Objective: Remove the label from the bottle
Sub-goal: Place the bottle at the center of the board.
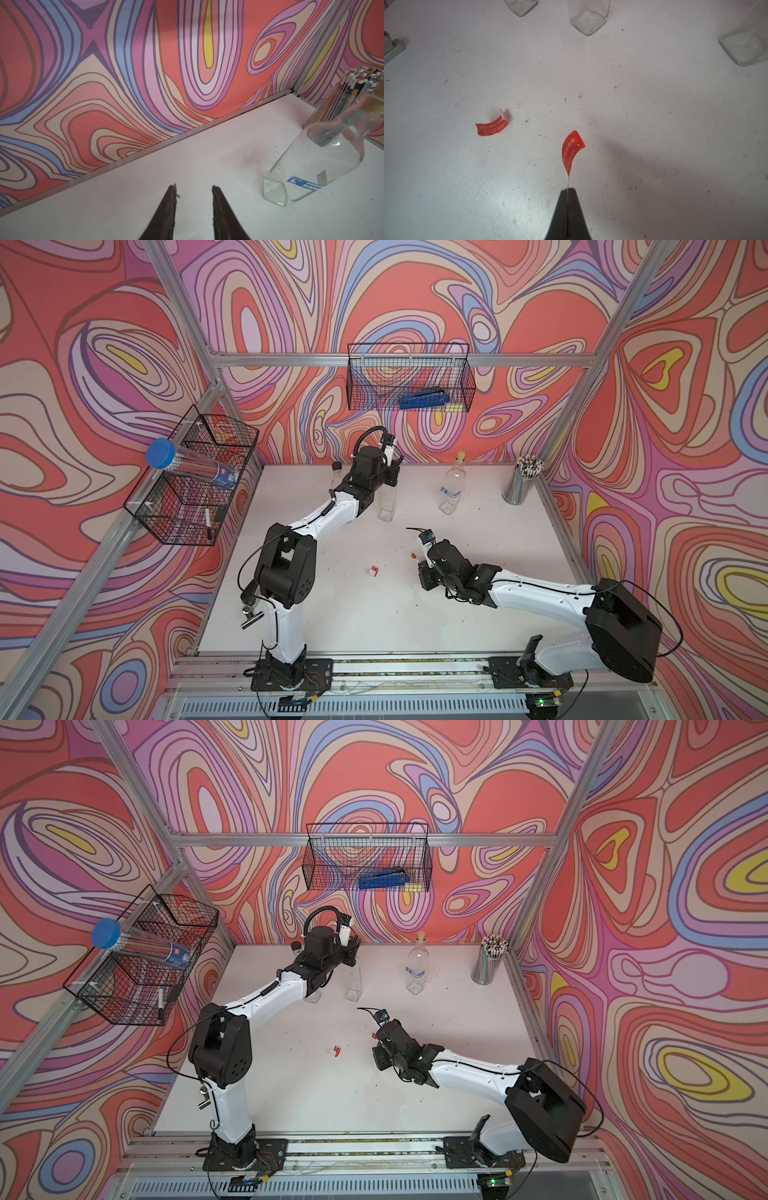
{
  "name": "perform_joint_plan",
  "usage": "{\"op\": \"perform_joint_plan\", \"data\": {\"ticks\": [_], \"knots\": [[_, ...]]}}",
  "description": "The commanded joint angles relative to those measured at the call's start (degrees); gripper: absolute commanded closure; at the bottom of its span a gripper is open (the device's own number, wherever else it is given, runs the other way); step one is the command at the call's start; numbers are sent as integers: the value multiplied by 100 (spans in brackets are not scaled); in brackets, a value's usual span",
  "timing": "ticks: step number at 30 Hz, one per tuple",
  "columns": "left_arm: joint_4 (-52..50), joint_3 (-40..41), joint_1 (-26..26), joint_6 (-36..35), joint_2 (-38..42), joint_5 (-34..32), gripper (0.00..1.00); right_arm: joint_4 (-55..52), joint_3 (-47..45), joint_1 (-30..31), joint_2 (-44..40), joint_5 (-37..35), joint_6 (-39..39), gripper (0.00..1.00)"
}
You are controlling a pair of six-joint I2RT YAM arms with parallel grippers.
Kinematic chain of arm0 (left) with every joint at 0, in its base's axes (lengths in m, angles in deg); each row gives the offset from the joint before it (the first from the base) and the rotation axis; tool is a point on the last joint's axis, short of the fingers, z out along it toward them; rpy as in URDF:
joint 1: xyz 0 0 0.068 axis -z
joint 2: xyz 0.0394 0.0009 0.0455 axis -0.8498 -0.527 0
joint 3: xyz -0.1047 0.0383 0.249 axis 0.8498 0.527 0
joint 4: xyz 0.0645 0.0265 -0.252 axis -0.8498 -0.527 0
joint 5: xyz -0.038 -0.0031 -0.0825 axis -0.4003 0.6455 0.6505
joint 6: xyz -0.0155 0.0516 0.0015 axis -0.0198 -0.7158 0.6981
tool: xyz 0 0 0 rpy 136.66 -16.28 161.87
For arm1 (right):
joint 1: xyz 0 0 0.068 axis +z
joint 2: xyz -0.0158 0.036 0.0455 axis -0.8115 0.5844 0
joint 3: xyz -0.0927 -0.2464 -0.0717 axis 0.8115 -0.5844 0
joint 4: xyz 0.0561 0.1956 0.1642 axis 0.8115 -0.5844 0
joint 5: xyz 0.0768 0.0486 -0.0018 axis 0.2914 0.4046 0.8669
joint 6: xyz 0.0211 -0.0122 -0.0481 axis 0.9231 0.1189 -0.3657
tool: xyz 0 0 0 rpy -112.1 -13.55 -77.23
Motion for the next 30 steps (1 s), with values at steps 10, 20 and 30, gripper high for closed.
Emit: {"op": "perform_joint_plan", "data": {"ticks": [10, 20, 30], "knots": [[169, 123, -52, 22, 117, -230, 47, 79, 31, -22, 21, -35, 1, 100], [194, 284, -52, 106, 338, -302, 37, 60, 27, -23, -21, -31, -7, 100], [230, 798, -62, 371, 1100, -608, 30, 48, 74, -23, -55, 162, -121, 99]]}}
